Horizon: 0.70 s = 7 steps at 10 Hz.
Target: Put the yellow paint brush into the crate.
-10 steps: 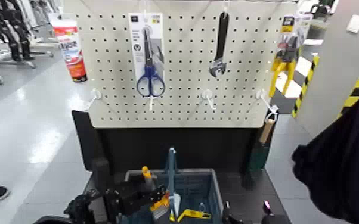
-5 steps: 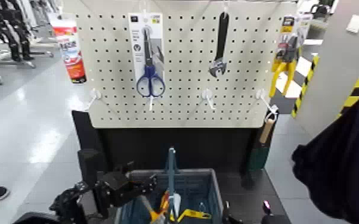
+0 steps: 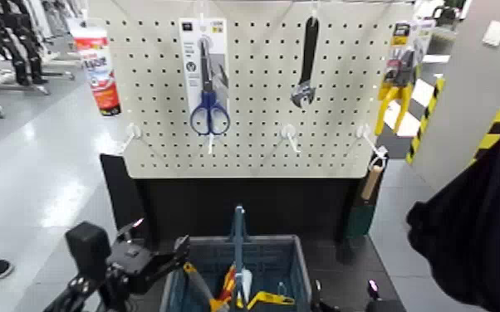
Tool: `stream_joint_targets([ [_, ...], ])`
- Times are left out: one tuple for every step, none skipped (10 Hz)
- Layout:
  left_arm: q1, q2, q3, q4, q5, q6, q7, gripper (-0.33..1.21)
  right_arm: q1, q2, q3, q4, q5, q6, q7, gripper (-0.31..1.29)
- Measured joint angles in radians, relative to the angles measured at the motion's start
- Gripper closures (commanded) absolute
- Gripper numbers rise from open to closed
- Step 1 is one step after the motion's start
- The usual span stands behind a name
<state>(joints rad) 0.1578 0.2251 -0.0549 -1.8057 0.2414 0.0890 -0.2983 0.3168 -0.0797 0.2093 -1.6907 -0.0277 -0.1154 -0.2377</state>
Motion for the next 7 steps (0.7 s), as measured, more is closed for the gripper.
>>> stream_joint_targets([
  [0.041, -0.020, 0.012, -0.015, -0.040, -0.040, 0.051, 0.09, 0.002, 0.001, -0.003, -0.001, -0.001, -0.001, 0.000, 0.14],
  [0.081, -0.045, 0.024, -0.022, -0.073, -0.081, 0.086, 0.09, 0.004, 0.003, -0.005, -0.003, -0.001, -0.001, 0.000, 0.14],
  [0.117, -0.072, 0.039, -0.030, -0.108, -0.115, 0.118, 0.09, 0.006, 0.003, -0.007, -0.005, -0.001, -0.003, 0.000, 0.14],
  [0.150, -0.095, 0.048, -0.035, -0.136, -0.145, 0.154, 0.09, 0.010, 0.004, -0.009, -0.007, -0.001, -0.006, 0.000, 0.14],
  [0.179, -0.108, 0.045, -0.039, -0.158, -0.168, 0.194, 0.09, 0.012, 0.005, -0.012, -0.008, 0.000, -0.007, 0.000, 0.14],
  [0.198, -0.110, 0.035, -0.039, -0.175, -0.184, 0.224, 0.09, 0.015, 0.005, -0.012, -0.010, 0.000, -0.007, 0.000, 0.14],
  [0.207, -0.106, 0.023, -0.037, -0.186, -0.191, 0.242, 0.09, 0.016, 0.004, -0.011, -0.010, 0.001, -0.007, 0.000, 0.14],
])
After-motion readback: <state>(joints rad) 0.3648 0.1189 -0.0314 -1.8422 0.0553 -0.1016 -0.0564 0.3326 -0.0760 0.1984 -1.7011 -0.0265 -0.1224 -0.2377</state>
